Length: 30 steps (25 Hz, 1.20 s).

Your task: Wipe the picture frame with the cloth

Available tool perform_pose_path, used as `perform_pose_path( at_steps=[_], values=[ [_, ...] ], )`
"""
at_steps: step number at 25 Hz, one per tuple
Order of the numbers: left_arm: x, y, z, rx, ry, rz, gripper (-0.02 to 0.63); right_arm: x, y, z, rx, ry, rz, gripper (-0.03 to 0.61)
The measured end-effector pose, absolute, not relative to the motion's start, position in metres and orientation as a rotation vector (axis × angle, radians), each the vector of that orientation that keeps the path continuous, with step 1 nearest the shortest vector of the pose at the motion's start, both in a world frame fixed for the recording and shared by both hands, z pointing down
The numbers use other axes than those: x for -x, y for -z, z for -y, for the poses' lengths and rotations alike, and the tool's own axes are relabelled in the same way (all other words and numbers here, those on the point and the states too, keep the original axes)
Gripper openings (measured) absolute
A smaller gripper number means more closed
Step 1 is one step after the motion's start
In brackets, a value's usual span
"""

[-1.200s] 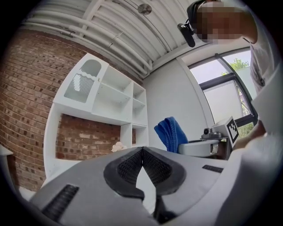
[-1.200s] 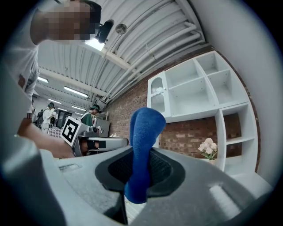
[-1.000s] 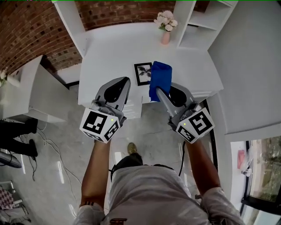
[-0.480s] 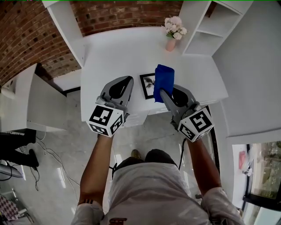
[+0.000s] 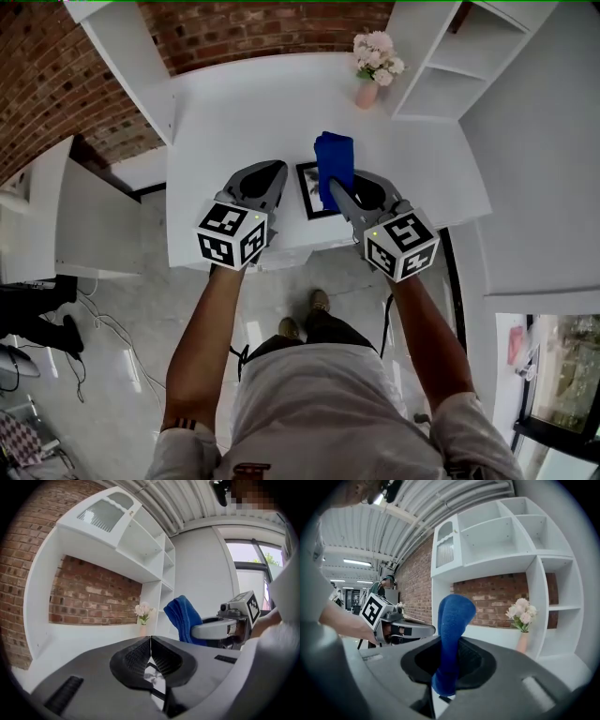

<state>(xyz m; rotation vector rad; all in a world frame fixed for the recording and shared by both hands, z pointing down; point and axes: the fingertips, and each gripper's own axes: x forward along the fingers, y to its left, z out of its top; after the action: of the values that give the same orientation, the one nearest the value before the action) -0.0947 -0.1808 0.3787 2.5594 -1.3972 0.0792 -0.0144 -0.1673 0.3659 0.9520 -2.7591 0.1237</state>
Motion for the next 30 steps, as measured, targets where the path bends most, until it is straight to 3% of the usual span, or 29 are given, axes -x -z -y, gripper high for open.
perform_pose_path(
  at_steps=[7, 18, 30],
  values=[
    [0.091, -0.429, 0.217, -2.366, -0.228, 1.351, 0.009, 0.023, -0.405, 0.204, -0.82, -0.247, 2.621, 0.066],
    [0.088, -0.502, 0.248, -2.007, -0.337, 1.302, 0.092, 0.026, -0.47, 0.236, -0.653, -0.512, 2.428, 0.067],
    [0.077, -0.562, 0.254, -1.834, -0.617, 1.171, 0.135, 0.036, -0.529, 0.251, -0.596, -0.712, 2.167, 0.067]
  ],
)
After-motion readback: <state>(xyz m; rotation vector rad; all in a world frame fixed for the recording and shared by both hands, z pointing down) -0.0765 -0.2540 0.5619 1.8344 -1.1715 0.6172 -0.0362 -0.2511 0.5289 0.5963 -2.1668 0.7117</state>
